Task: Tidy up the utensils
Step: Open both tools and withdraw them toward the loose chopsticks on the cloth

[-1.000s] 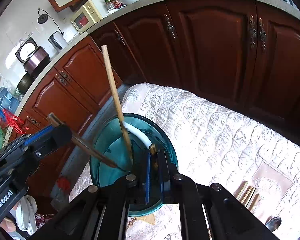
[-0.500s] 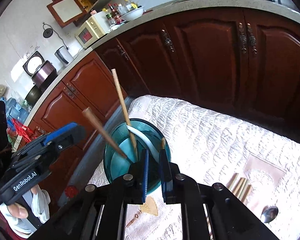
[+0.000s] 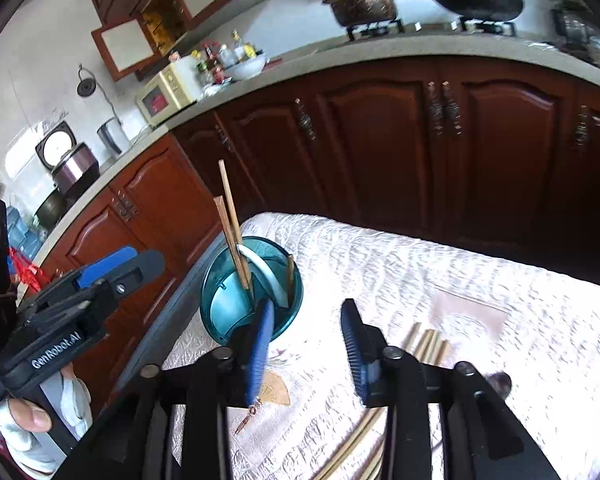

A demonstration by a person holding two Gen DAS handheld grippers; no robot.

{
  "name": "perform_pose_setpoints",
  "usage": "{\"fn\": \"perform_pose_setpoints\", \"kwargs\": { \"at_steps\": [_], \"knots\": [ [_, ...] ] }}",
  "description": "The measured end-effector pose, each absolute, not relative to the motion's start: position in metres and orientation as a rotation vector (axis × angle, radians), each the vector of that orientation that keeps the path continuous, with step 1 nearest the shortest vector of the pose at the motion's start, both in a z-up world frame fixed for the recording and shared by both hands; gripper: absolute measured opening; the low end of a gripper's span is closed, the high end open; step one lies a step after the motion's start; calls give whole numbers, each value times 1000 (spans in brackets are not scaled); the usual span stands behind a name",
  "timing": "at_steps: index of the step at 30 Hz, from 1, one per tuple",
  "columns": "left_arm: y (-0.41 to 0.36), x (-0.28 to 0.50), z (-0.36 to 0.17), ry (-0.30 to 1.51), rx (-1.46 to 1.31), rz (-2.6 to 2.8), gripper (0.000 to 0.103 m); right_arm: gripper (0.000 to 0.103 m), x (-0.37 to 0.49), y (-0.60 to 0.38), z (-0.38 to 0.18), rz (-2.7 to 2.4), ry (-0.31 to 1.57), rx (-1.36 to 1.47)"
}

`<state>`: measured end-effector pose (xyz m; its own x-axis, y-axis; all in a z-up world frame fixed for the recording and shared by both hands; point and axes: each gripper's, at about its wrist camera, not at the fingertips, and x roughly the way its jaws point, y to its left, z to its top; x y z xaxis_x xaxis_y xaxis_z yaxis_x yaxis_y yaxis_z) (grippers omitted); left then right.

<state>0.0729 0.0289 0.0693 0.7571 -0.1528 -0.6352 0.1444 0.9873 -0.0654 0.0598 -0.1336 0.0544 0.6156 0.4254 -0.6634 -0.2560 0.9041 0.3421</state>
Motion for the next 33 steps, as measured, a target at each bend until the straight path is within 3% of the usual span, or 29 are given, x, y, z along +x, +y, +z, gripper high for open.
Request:
{"fn": "perform_pose_setpoints", "kwargs": {
  "at_steps": [7, 19, 33],
  "knots": [
    [-3, 55, 71, 687, -19, -232, 54, 44, 15, -155, 73, 270, 746, 153],
    [-64, 41, 51, 755, 11, -361, 54, 45, -28, -212, 68, 121, 759, 171],
    [-80, 45, 15, 840, 25, -383, 54, 45, -38, -249, 43, 13, 801, 173]
  ]
}}
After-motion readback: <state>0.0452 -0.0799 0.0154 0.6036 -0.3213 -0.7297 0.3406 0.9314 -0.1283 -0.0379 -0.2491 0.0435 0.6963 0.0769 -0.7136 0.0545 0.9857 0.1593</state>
